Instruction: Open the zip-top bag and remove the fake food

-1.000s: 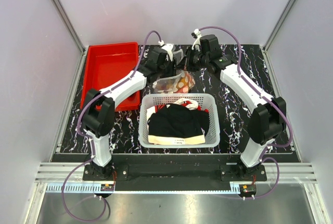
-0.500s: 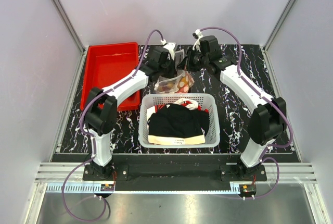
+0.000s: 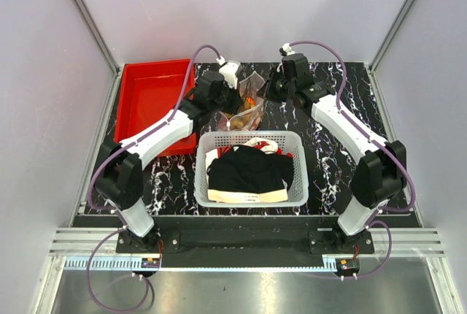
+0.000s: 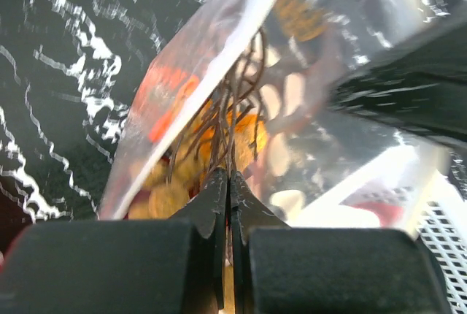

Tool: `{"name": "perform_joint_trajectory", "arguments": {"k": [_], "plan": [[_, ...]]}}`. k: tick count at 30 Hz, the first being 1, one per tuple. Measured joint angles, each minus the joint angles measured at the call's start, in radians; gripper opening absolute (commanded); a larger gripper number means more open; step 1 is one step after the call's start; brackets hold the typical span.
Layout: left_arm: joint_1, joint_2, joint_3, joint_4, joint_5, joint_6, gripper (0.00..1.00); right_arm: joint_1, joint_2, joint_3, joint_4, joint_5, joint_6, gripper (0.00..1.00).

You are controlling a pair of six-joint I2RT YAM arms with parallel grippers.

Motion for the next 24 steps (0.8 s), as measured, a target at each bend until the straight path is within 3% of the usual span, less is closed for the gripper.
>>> {"name": "perform_joint_trajectory", "arguments": {"k": [24], "plan": [[-0.026, -0.027, 0.018, -0.011, 0.074, 0.053, 0.00, 0.000, 0.000, 0.000, 0.000, -0.039, -0.012, 0.00]]}}
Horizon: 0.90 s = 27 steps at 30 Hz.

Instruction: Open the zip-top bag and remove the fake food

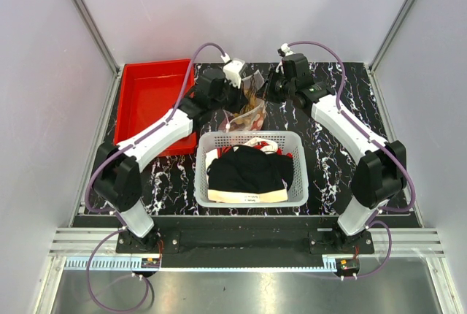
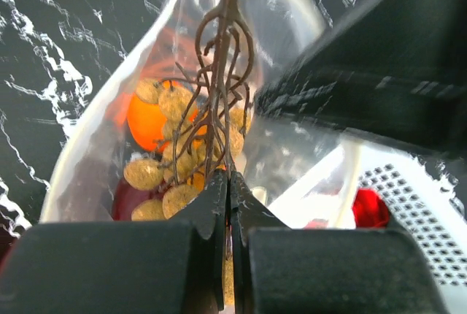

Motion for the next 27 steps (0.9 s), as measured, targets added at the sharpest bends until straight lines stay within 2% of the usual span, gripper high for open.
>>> {"name": "perform_joint_trajectory", "arguments": {"k": [6, 18, 27], "plan": [[0.000, -0.003, 0.118, -0.023, -0.019, -0.034, 0.00, 0.000, 0.002, 0.000, 0.000, -0.015, -0.005, 0.00], [0.000, -0.027, 0.235, -0.010, -0.068, -0.062, 0.00, -0.003, 0.002, -0.005, 0.001, -0.013, -0.018, 0.00], [0.053, -0.254, 0.246, -0.166, -0.135, -0.021, 0.00, -0.003, -0.004, -0.047, 0.014, 0.013, -0.027, 0.00]]}}
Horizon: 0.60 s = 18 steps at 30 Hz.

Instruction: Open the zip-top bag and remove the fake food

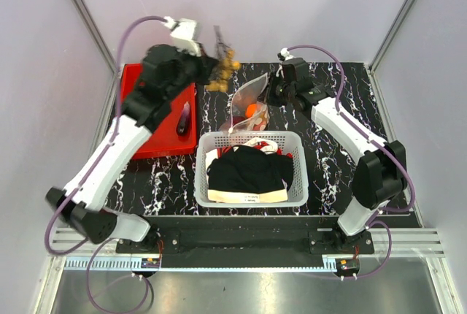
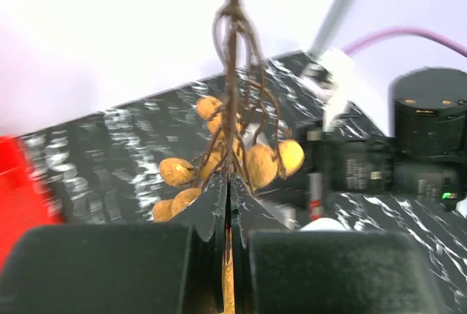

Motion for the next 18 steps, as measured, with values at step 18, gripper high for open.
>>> {"name": "perform_joint_trajectory", "arguments": {"k": [18], "plan": [[0.502, 0.109, -0.364, -0.243, 0.019, -0.003, 0.00, -0.001, -0.028, 0.009, -0.011, -0.092, -0.121, 0.00]]}}
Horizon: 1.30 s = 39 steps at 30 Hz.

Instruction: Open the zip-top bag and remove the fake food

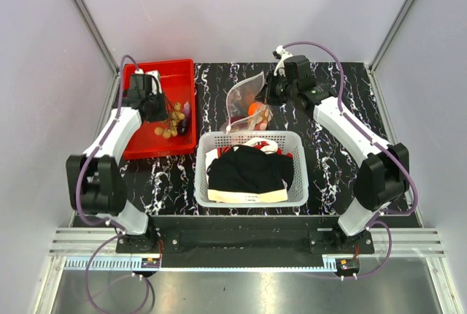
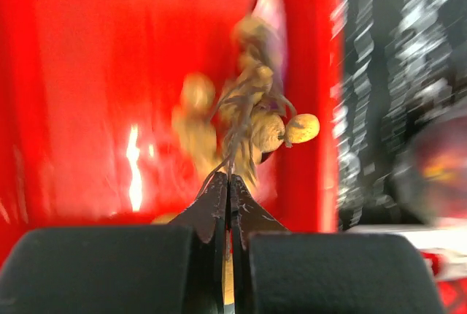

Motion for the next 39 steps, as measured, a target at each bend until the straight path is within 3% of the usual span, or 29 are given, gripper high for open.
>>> {"name": "perform_joint_trajectory", "arguments": {"k": [5, 10, 12, 15, 21, 26, 31, 39], "plan": [[-0.003, 0.066, -0.035, -0.019, 0.002, 0.000, 0.00, 0.000, 0.028, 0.026, -0.005, -0.030, -0.011, 0.00], [-0.004, 0.066, -0.049, -0.007, -0.018, -0.007, 0.40, -0.001, 0.043, 0.044, -0.008, -0.042, -0.019, 0.00], [-0.003, 0.067, -0.055, -0.005, -0.027, -0.007, 0.50, -0.001, 0.044, 0.045, -0.010, -0.049, -0.022, 0.00], [-0.004, 0.067, -0.060, -0.004, -0.052, -0.014, 0.57, -0.001, 0.048, 0.045, -0.011, -0.060, -0.027, 0.00], [-0.010, 0.018, -0.060, -0.004, -0.058, -0.024, 0.57, -0.001, 0.072, 0.050, -0.011, -0.088, -0.037, 0.00], [-0.081, -0.139, -0.048, 0.010, -0.016, -0.039, 0.42, -0.001, 0.077, 0.063, -0.016, -0.117, -0.040, 0.00], [-0.203, -0.224, -0.013, 0.127, 0.078, -0.069, 0.36, -0.001, 0.091, 0.109, -0.016, -0.146, -0.037, 0.00], [-0.358, -0.129, 0.082, 0.299, 0.153, -0.106, 0.21, -0.001, 0.120, 0.181, -0.023, -0.172, -0.027, 0.00]]}}
